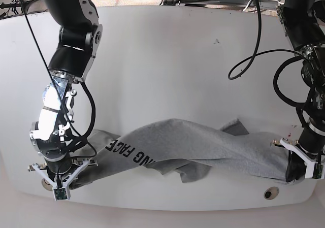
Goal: Fold the T-shirt properly
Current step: 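Stretch the shirt between both grippers, raising the right gripper, then hold the shirt taut with both grippers and lay it flat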
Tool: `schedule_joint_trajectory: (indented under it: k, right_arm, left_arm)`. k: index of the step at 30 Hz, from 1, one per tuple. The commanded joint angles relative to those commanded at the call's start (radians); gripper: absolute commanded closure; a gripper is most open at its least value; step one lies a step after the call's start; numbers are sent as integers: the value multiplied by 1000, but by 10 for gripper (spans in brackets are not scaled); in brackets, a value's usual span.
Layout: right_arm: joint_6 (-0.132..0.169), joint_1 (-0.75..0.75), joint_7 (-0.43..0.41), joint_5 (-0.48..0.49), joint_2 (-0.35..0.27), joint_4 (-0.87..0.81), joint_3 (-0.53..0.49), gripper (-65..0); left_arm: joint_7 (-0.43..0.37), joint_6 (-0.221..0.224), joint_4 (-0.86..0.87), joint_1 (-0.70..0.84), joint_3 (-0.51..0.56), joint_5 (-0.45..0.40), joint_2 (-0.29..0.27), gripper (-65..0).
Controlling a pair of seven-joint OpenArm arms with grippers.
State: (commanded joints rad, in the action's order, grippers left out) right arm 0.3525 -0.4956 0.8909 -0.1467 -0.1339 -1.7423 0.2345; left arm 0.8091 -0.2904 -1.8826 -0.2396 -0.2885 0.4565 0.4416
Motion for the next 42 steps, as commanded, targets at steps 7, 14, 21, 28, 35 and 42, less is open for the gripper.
schedule_joint_trajectory:
  k: [7,14,21,28,35,42]
  right_arm:
    - [-2,100,-1,1,6,-37,7,-9]
    - [-1,190,-9,11,16,-69,14,-5]
    - [2,324,-16,5,24,-130,31,-7]
    - [14,415,-29,9,41,-169,60,-7]
    - [26,463,-33,47,61,-211,95,-9]
    - [23,399,-8,46,52,-203,43,-7]
  left_arm:
    - [5,6,-3,93,-17,29,11,0]
    - [10,1,0,171,15,11,20,0]
    - [2,-15,-16,291,-11,2,12,0]
    - [2,-31,-30,374,-28,-1,12,0]
    - [-25,-40,-26,418,-53,-2,32,0]
    - [-31,-48,0,348,-61,1,94,0]
